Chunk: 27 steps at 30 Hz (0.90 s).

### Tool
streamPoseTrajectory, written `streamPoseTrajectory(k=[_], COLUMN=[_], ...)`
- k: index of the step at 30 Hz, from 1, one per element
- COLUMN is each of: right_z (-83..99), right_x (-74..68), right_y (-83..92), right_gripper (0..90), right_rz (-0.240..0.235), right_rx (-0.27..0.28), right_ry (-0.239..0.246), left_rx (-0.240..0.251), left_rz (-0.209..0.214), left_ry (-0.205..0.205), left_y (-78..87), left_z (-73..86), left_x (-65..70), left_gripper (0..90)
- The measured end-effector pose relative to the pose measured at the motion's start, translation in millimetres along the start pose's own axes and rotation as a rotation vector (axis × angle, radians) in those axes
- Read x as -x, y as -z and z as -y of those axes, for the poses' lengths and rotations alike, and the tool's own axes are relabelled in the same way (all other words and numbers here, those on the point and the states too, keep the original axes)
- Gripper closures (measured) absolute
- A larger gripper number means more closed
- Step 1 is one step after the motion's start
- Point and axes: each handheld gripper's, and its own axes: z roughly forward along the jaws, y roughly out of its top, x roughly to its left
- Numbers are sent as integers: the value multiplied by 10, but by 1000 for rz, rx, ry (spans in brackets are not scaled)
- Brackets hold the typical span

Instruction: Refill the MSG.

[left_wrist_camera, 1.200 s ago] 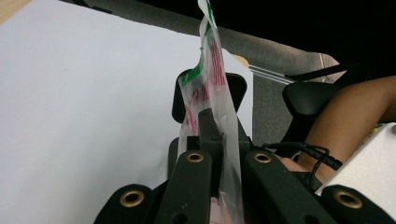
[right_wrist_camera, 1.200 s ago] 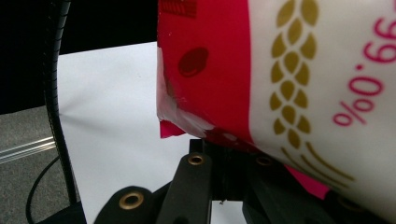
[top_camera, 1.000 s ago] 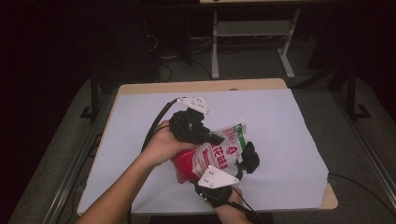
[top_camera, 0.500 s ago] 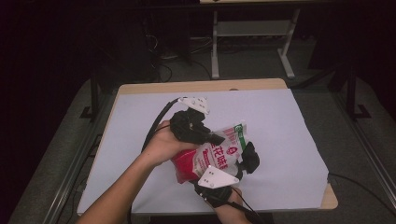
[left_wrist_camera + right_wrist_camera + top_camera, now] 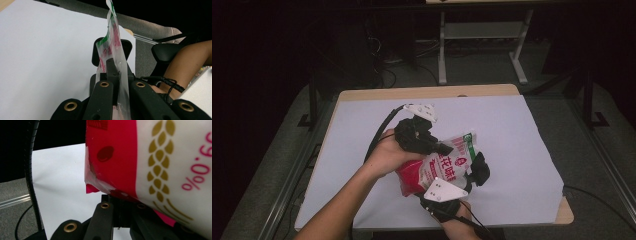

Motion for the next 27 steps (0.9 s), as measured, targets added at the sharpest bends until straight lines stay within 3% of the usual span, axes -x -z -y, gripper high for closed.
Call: streamPoseTrajectory(k=[27], right_z=[-1], right_x=[0], right_y=[-1], right_gripper=[900], right_rz=[0], right_rx=[5], right_ry=[-5], left_rx=[-7], left_rz=[4], left_ry=[5], left_y=[-18], left_z=[-21], left_x=[-1], left_gripper=[900])
